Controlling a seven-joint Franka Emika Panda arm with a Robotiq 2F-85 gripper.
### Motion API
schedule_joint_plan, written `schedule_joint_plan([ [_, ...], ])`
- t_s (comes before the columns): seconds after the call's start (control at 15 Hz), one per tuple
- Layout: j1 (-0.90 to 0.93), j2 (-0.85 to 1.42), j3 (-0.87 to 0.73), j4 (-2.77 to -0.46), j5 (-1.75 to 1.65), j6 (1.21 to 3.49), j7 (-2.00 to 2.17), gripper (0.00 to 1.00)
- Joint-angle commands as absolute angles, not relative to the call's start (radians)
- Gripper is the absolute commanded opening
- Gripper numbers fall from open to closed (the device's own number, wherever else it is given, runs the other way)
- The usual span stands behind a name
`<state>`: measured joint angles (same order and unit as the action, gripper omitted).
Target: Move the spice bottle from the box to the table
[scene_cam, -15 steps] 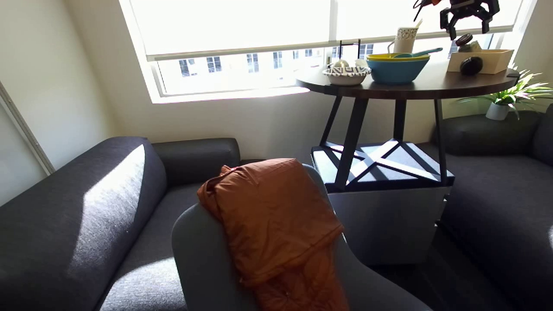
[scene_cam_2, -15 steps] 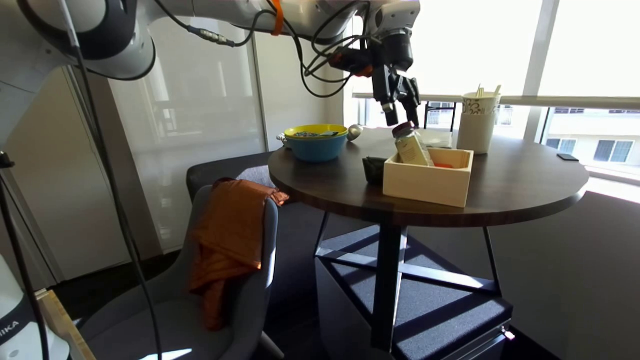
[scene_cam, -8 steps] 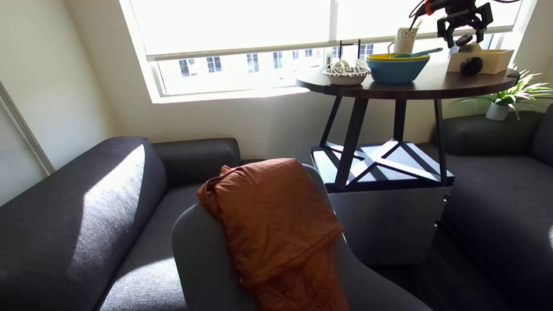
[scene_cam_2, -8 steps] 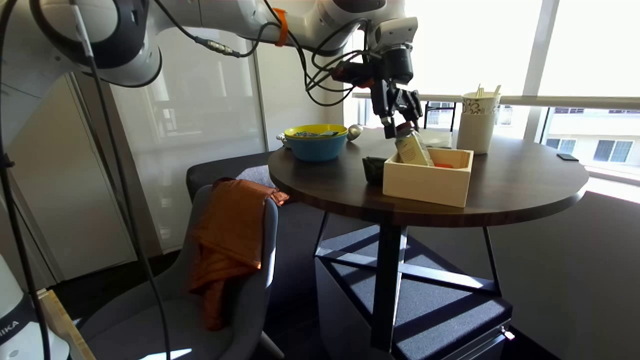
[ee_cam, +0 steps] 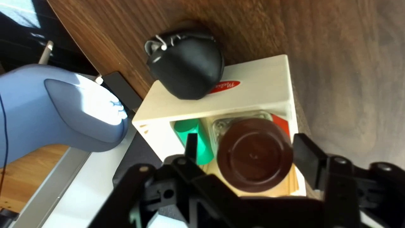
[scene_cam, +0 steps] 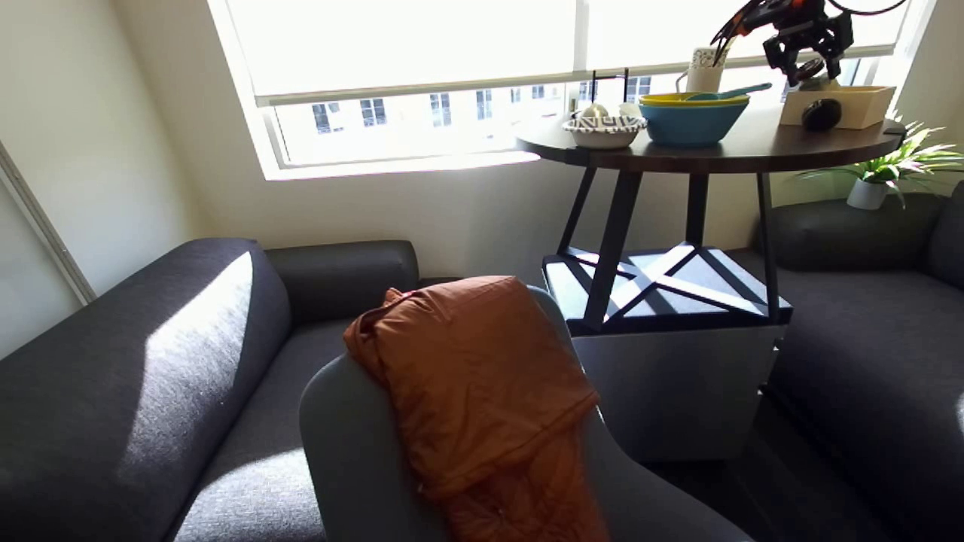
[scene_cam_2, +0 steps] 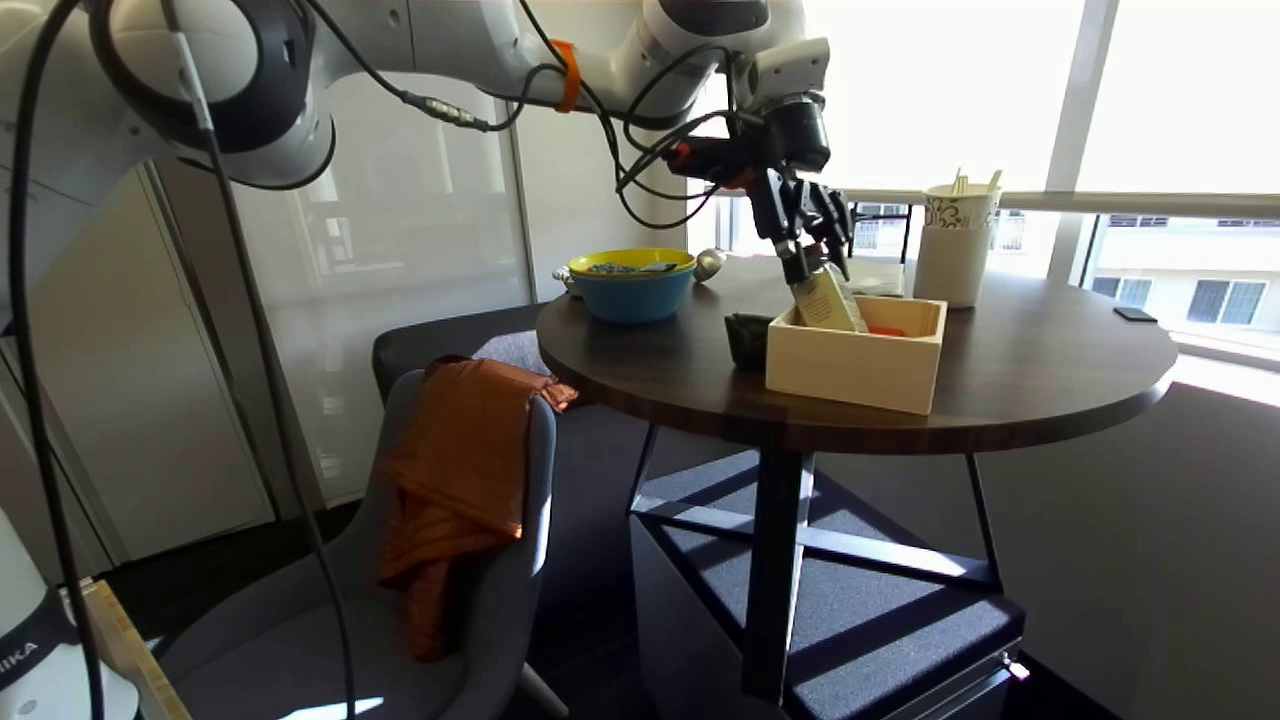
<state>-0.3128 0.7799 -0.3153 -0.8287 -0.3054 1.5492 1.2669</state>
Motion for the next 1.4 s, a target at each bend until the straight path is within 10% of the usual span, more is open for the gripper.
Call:
schedule_joint_plan([
  [0.0,-0.299,0.795,-0.335,-0.779,-0.339,1.503,1.267,0.68],
  [0.07,-0.298,0.796,-0.335,-0.775,-0.345,1.495,1.265,0.47],
  [0.4,-0.304,0.797,-0.325,-0.769,-0.339,1.473,1.247,0.23],
  [1.33,-0.389,0.635,-0.267,-0.736,-0.131,1.5,1.228,0.23],
])
